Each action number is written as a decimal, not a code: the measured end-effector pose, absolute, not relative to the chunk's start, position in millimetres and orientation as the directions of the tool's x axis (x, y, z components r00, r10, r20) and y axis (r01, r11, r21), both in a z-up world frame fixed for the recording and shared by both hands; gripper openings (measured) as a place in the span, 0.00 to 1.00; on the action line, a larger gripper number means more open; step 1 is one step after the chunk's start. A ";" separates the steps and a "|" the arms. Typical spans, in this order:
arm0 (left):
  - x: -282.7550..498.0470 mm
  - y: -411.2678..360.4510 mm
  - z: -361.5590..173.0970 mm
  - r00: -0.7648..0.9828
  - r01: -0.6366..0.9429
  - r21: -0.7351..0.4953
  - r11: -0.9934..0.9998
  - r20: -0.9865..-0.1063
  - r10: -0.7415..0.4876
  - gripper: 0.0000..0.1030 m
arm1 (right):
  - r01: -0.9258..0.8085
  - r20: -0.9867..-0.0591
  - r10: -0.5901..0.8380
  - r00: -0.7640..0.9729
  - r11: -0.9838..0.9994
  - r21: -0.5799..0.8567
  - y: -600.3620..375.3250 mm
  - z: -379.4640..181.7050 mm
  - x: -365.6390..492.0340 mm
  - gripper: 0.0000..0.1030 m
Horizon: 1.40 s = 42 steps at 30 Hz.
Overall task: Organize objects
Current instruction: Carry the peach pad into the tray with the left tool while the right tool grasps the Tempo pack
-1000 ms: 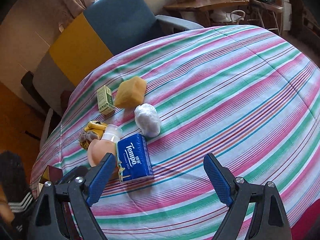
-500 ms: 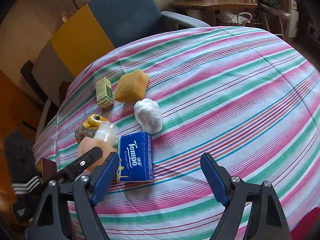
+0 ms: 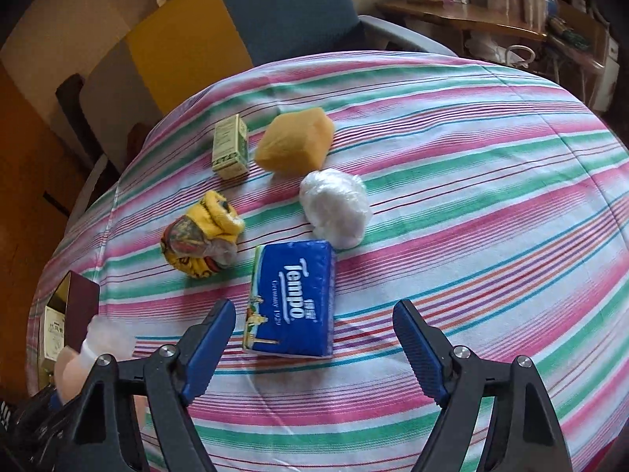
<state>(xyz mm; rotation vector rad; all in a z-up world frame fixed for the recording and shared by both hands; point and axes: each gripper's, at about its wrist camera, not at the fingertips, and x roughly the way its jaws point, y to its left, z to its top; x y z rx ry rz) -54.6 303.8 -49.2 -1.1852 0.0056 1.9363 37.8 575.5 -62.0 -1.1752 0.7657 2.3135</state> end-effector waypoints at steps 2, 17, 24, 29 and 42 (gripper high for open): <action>-50.5 294.0 -43.5 -0.214 -0.654 -0.384 -0.651 -0.732 0.646 0.35 | -0.581 -0.827 0.127 -0.547 -0.769 0.266 570.7 -64.7 31.4 0.81; -53.4 156.9 -16.3 -0.388 -0.490 -0.389 -0.780 -0.704 0.594 0.35 | -0.535 -0.872 0.228 -0.433 -0.844 0.045 550.9 -86.9 1.7 0.51; -60.9 69.6 -13.9 -0.485 -0.336 -0.382 -0.861 -0.713 0.506 0.35 | -0.510 -0.876 0.226 -0.427 -0.860 0.027 545.6 -89.5 0.1 0.51; -55.6 24.0 -14.6 -0.504 -0.264 -0.413 -0.872 -0.712 0.490 0.35 | -0.505 -0.875 0.235 -0.424 -0.863 0.013 540.4 -89.3 -1.9 0.51; -50.8 47.0 -68.5 -0.391 -0.274 -0.398 -0.876 -0.786 0.479 0.35 | -0.487 -0.870 0.252 -0.423 -0.873 -0.016 532.6 -86.9 1.8 0.51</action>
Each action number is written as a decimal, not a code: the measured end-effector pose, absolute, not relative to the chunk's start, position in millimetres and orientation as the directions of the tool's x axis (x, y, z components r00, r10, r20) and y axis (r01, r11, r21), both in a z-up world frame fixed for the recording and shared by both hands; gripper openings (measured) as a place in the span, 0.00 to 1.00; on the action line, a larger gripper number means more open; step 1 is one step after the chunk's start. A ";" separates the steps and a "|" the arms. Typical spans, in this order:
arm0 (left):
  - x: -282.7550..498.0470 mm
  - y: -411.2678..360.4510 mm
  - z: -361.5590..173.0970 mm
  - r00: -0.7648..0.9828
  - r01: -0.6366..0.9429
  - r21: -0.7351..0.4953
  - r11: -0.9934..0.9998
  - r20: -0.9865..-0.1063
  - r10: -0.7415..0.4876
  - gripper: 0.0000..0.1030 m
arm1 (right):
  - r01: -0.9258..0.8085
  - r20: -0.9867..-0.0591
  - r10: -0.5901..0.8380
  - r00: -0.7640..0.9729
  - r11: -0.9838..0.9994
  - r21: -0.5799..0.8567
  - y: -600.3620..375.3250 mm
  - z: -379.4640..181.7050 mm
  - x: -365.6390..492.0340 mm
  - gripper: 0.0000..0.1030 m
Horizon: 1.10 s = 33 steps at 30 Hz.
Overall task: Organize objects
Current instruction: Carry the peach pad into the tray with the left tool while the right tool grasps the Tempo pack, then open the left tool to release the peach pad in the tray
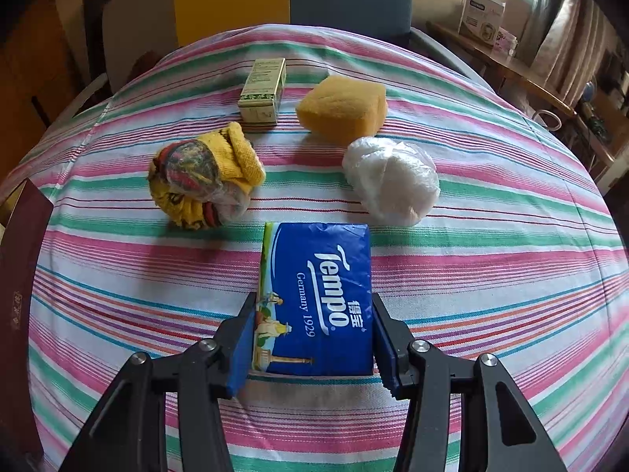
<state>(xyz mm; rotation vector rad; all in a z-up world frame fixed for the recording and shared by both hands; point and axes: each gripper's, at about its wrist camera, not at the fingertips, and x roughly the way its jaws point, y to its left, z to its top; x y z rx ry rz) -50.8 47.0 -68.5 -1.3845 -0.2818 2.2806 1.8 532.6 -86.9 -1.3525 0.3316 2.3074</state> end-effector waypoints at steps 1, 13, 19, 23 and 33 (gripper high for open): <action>-51.7 48.3 -73.3 -0.381 -0.273 -0.395 -0.877 -0.793 0.476 0.35 | -0.484 -0.870 0.255 -0.422 -0.875 -0.021 532.6 -87.7 0.7 0.51; -47.2 55.8 -80.9 -0.407 -0.269 -0.260 -0.927 -0.842 0.354 0.44 | -0.480 -0.869 0.261 -0.420 -0.876 -0.031 532.6 -88.8 -1.8 0.51; -41.0 56.8 -73.1 -0.472 -0.285 -0.156 -0.946 -0.836 0.280 0.46 | -0.481 -0.868 0.263 -0.420 -0.876 -0.032 532.6 -89.3 -1.7 0.51; -32.3 62.8 -63.6 -0.536 -0.318 -0.061 -0.946 -0.812 0.232 0.49 | -0.481 -0.868 0.263 -0.420 -0.876 -0.032 532.8 -89.4 -1.7 0.51; -26.1 65.1 -50.4 -0.602 -0.324 0.034 -0.945 -0.779 0.178 0.49 | -0.481 -0.866 0.270 -0.420 -0.876 -0.041 532.9 -90.0 -2.8 0.51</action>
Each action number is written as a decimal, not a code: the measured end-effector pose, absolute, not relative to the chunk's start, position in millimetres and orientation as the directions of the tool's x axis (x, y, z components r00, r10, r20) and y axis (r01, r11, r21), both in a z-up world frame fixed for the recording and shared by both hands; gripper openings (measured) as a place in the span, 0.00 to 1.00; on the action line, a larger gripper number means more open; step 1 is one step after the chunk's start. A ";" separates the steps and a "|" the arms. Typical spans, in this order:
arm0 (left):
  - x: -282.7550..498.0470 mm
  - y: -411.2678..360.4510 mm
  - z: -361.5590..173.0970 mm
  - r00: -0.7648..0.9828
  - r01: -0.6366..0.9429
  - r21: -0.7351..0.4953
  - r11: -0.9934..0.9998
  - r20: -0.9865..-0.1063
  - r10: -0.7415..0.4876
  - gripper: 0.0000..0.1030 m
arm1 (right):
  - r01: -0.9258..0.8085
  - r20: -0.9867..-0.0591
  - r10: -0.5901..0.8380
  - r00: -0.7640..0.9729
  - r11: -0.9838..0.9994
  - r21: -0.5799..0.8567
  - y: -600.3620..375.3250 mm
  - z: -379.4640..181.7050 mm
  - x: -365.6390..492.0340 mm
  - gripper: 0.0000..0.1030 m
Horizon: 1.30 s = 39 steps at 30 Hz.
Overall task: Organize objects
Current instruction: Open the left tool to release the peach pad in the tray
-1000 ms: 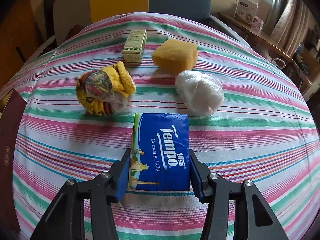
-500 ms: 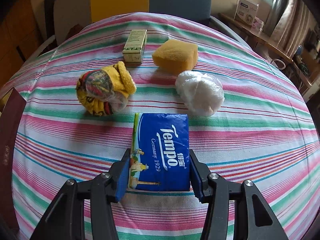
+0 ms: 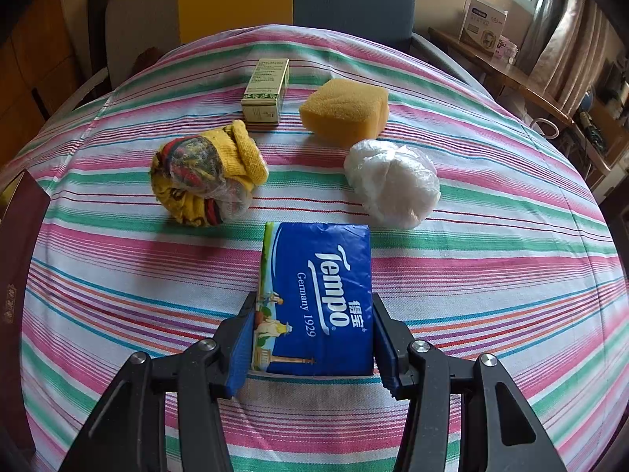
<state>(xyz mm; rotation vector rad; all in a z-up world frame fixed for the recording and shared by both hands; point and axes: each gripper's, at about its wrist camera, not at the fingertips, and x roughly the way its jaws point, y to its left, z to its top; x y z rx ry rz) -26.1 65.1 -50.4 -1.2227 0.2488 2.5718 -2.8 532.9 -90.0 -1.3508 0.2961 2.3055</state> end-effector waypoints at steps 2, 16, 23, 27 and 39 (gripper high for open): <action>-25.8 64.1 -47.7 -0.609 -0.319 0.039 -0.947 -0.774 0.174 0.50 | -0.481 -0.866 0.273 -0.419 -0.876 -0.043 532.4 -90.0 -2.8 0.51; -19.9 56.3 -35.3 -0.640 -0.287 0.037 -0.957 -0.751 0.163 0.51 | -0.483 -0.864 0.281 -0.417 -0.874 -0.051 533.2 -90.0 -2.9 0.51; -18.7 53.6 -32.4 -0.646 -0.278 0.031 -0.960 -0.746 0.162 0.51 | -0.483 -0.866 0.278 -0.416 -0.874 -0.049 534.0 -89.2 -2.3 0.51; -18.8 51.2 -32.6 -0.646 -0.273 0.022 -0.962 -0.745 0.167 0.51 | -0.483 -0.866 0.279 -0.414 -0.874 -0.051 534.0 -88.4 -1.5 0.51; -23.8 36.7 -34.5 -0.642 -0.251 -0.027 -0.967 -0.744 0.188 0.51 | -0.437 -0.816 0.231 -0.530 -0.899 0.029 502.8 -35.4 11.8 0.51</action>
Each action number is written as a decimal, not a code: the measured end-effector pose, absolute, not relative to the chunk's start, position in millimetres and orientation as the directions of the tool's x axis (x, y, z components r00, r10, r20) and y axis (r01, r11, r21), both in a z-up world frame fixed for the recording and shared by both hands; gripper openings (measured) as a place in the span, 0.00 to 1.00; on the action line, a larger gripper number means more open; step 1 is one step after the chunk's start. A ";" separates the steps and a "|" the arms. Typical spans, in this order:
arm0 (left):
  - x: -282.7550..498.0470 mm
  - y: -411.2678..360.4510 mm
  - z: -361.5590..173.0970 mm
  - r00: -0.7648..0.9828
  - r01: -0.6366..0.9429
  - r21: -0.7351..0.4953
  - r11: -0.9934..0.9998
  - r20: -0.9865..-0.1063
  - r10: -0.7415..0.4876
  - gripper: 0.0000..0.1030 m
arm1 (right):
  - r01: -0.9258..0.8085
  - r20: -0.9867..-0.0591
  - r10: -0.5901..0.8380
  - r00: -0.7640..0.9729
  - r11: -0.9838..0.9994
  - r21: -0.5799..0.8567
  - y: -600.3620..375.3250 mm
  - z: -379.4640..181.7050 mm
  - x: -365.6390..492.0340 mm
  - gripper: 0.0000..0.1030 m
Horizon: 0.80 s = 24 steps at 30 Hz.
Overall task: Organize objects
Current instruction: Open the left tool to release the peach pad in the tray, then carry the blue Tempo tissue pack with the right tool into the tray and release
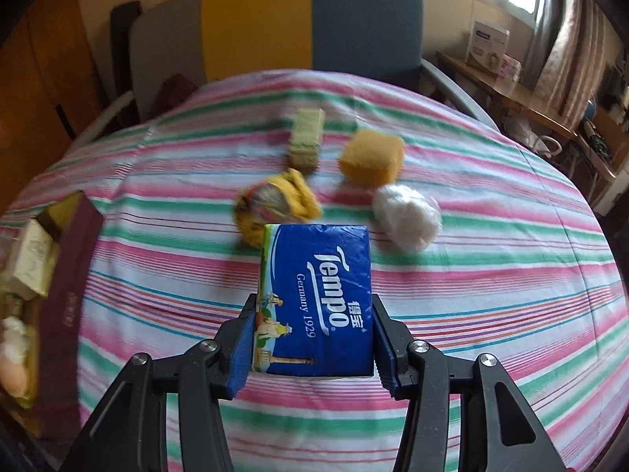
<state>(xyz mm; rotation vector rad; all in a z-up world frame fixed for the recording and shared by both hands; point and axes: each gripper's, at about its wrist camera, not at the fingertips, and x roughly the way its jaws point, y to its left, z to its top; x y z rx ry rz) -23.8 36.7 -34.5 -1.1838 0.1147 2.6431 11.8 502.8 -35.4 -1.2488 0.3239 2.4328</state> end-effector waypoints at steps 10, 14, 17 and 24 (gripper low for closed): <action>-25.1 25.4 -34.3 -0.645 -0.233 -0.059 -0.971 -0.737 0.200 0.51 | -0.100 -0.744 0.013 -0.668 -0.992 0.073 371.4 20.9 -9.5 0.51; -25.8 19.5 -36.3 -0.644 -0.223 -0.072 -0.972 -0.738 0.202 0.51 | 0.049 -0.743 -0.086 -0.664 -0.996 0.071 313.9 24.8 -22.3 0.51; -26.5 13.3 -38.8 -0.642 -0.211 -0.082 -0.974 -0.740 0.202 0.51 | 0.134 -0.755 -0.132 -0.642 -0.989 0.058 278.8 20.5 -31.0 0.51; -30.5 -7.7 -44.5 -0.642 -0.157 -0.112 -0.981 -0.743 0.188 0.51 | 0.206 -0.838 -0.155 -0.523 -0.977 0.052 226.3 -23.6 -64.8 0.51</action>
